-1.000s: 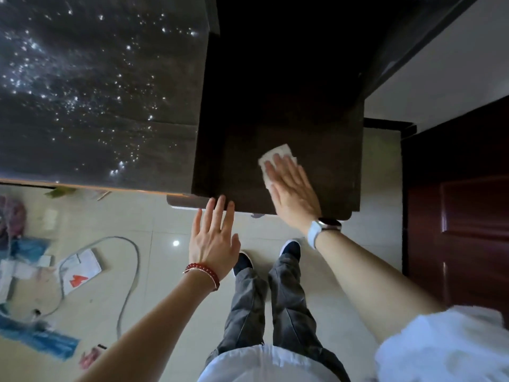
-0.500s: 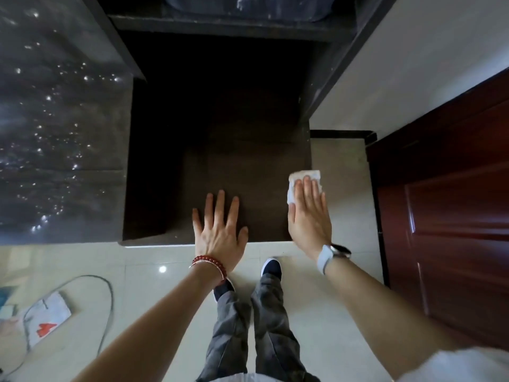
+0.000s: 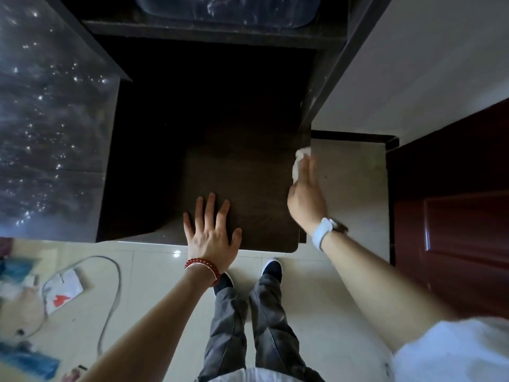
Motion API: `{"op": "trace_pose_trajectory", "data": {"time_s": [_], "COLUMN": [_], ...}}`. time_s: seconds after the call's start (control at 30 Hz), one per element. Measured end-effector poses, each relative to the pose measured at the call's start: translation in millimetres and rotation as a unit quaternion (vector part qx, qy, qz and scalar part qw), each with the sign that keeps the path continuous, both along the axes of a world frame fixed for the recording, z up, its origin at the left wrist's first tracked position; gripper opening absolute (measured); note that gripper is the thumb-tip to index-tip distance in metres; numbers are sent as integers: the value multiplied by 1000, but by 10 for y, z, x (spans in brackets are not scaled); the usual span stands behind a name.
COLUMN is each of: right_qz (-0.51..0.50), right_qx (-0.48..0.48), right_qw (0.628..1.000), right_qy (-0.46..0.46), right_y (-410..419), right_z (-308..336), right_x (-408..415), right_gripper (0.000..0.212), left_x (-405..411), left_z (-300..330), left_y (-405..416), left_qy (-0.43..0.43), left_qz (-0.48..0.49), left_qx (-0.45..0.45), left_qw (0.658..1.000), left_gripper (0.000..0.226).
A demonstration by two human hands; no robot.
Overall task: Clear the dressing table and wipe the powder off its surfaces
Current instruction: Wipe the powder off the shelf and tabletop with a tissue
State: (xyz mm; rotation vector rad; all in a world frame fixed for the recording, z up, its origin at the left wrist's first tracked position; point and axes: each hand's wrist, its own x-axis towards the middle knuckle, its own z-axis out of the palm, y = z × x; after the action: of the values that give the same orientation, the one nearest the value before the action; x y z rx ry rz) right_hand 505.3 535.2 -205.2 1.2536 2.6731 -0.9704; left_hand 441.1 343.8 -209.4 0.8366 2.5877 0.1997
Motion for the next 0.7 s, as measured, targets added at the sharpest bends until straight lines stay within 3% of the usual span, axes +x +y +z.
{"op": "trace_pose_trajectory", "data": {"time_s": [0.2, 0.43, 0.7], "right_qz": [178, 64, 143], "right_qx": [51, 14, 82], "right_qw": [982, 997, 986], "right_qy": [-35, -38, -26], "right_y": [-58, 339, -794], "right_z": [-23, 18, -93], "right_x": [442, -333, 568], "right_gripper": [55, 56, 52], "left_x": [-7, 9, -14], "left_z": [-28, -37, 44], "left_y": [-5, 2, -134], "left_qy": [15, 21, 3], "left_qz": [8, 9, -16], "left_qx": [0, -9, 12], "left_qw": [1000, 1000, 1000], "left_gripper": [65, 65, 59]}}
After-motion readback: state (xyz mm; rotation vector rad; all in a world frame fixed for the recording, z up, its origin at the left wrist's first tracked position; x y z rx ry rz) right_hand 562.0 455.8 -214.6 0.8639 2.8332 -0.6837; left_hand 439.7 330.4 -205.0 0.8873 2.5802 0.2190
